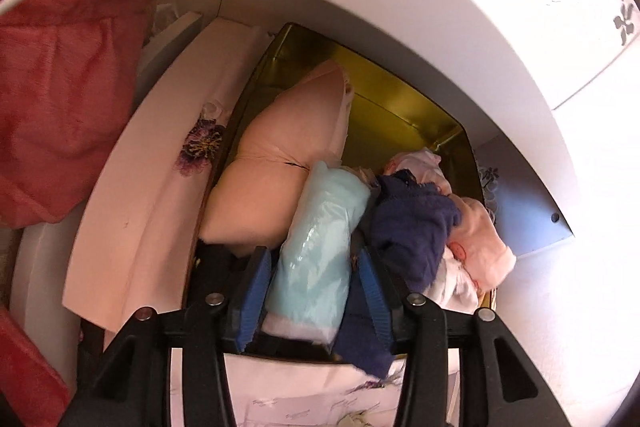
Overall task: Organize soft objects
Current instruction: 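Open the left tool to release the blue wrapped item in the tray, then return the left tool to the drawer while the right tool holds the green knit item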
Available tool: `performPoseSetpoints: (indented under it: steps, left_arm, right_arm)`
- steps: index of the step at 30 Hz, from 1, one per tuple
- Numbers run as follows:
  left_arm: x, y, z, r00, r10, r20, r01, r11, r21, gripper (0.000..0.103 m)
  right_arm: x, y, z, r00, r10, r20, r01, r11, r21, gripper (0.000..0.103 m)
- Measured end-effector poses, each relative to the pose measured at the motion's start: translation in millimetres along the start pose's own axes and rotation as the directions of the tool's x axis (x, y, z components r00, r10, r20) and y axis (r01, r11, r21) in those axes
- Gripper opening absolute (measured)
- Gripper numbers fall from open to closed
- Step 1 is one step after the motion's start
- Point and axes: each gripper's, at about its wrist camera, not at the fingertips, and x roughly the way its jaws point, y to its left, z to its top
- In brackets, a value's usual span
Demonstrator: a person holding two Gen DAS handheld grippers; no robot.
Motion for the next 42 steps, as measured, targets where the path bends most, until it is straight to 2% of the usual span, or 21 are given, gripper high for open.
performPoseSetpoints:
  steps: [7,13,17,22,26,30,42]
  left_arm:
    - [-33.6,8.8,-19.2,1.0,-0.003,0.029,0.003,1.0,0.001,0.047]
    - [-63.1,17.9,-53.8,1.0,-0.01,0.026,0.01,1.0,-0.003,0.047]
    - [-63.0,19.5,-84.0,1.0,0.011,-0.023,-0.011,1.0,0.012,0.047]
    - [-46.6,23.1,-118.4,0.992,0.061,-0.111,-0.055,0.997,0.057,0.047]
    - [-25.3,35.2,-136.4,0.975,0.111,-0.194,-0.099,0.993,0.068,0.047]
    - [-2.6,46.7,-149.5,0.942,0.165,-0.291,-0.154,0.986,0.06,0.047]
    - [31.4,44.5,-175.1,0.874,0.257,-0.412,-0.206,0.965,0.163,0.047]
  right_arm:
    - [-0.1,0.0,0.4,1.0,0.002,0.0,-0.002,1.0,0.002,0.047]
    - [0.3,-2.6,1.1,1.0,0.006,-0.002,-0.006,1.0,0.005,0.048]
    - [0.9,-9.1,1.9,0.999,0.031,-0.006,-0.031,0.999,0.03,0.049]
    - [0.8,-23.0,3.1,0.994,0.108,-0.015,-0.106,0.99,0.098,0.05]
    - [-2.6,-33.2,5.7,0.99,0.137,-0.009,-0.135,0.982,0.133,0.051]
    - [-4.3,-42.3,7.4,0.99,0.141,-0.004,-0.139,0.98,0.144,0.052]
    - [-12.2,-42.5,11.7,0.991,0.135,0.015,-0.136,0.978,0.159,0.054]
